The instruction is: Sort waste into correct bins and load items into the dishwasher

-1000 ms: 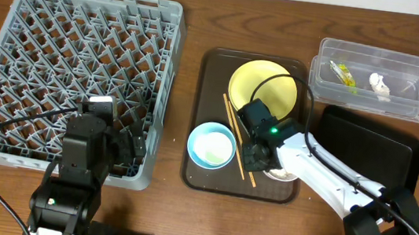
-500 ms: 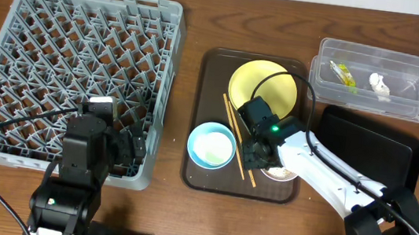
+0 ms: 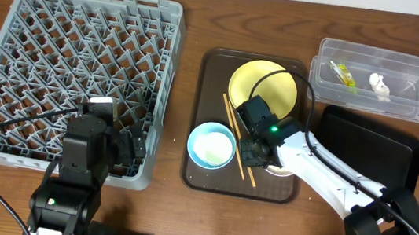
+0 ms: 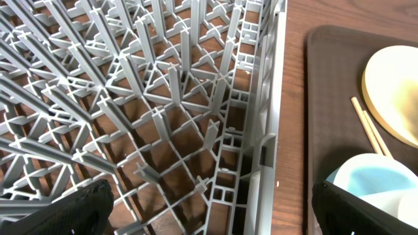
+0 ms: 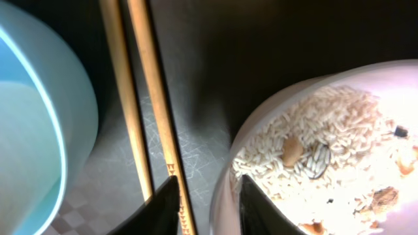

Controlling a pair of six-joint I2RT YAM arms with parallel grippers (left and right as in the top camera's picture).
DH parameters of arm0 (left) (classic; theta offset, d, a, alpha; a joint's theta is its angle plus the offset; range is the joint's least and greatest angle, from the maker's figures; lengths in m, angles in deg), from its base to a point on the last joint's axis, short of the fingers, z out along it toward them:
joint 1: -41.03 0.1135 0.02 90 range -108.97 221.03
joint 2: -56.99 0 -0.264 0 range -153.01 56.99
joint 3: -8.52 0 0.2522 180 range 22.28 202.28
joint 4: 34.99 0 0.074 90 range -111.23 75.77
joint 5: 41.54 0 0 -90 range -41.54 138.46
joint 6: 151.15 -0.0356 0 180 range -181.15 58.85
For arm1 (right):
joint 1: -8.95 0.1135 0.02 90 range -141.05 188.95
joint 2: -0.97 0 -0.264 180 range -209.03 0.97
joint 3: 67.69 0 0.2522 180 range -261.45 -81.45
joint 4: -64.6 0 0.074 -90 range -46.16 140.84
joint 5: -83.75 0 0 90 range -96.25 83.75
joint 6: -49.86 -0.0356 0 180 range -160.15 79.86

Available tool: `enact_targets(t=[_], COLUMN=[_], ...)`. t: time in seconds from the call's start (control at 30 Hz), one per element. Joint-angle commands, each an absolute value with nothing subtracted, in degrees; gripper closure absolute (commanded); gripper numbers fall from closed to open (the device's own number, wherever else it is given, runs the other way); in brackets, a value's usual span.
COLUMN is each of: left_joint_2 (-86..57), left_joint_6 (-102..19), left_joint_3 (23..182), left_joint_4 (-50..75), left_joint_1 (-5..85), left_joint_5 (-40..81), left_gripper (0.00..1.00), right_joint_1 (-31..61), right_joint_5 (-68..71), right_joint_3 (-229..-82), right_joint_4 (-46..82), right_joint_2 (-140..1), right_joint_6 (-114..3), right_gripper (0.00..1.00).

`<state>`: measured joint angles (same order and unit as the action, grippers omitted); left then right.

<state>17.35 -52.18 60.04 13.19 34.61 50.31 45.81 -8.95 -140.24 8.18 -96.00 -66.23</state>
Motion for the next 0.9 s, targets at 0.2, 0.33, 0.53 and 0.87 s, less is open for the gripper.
enact_targets(t=[0.2, 0.33, 0.53, 0.87], left_joint_2=[17.39, 17.39, 17.39, 17.39], left_joint_6=[-52.33, -52.33, -52.33, -52.33], left_joint_3=[61.20, 61.20, 61.20, 61.20], left_joint_4=[13.25, 13.25, 13.25, 13.25], left_joint_1=[34.90, 34.90, 34.90, 34.90], left_joint_5=[50.39, 50.39, 50.39, 50.39], left_gripper=[0.01, 0.01, 0.01, 0.01], right_joint_1=[46.09, 45.94, 45.65, 45.61], right_joint_5=[-9.48, -9.48, -9.45, -9.45], right_joint_3=[-140.89, -140.93, -141.04, -141.04], right_joint_4=[7.94, 7.85, 7.96, 7.96], right_joint_2=[-95.70, -95.67, -95.67, -95.67], right_joint_6=[-65.82, -66.30, -66.25, -66.21], right_gripper=[0.99, 0.59, 0.56, 0.51])
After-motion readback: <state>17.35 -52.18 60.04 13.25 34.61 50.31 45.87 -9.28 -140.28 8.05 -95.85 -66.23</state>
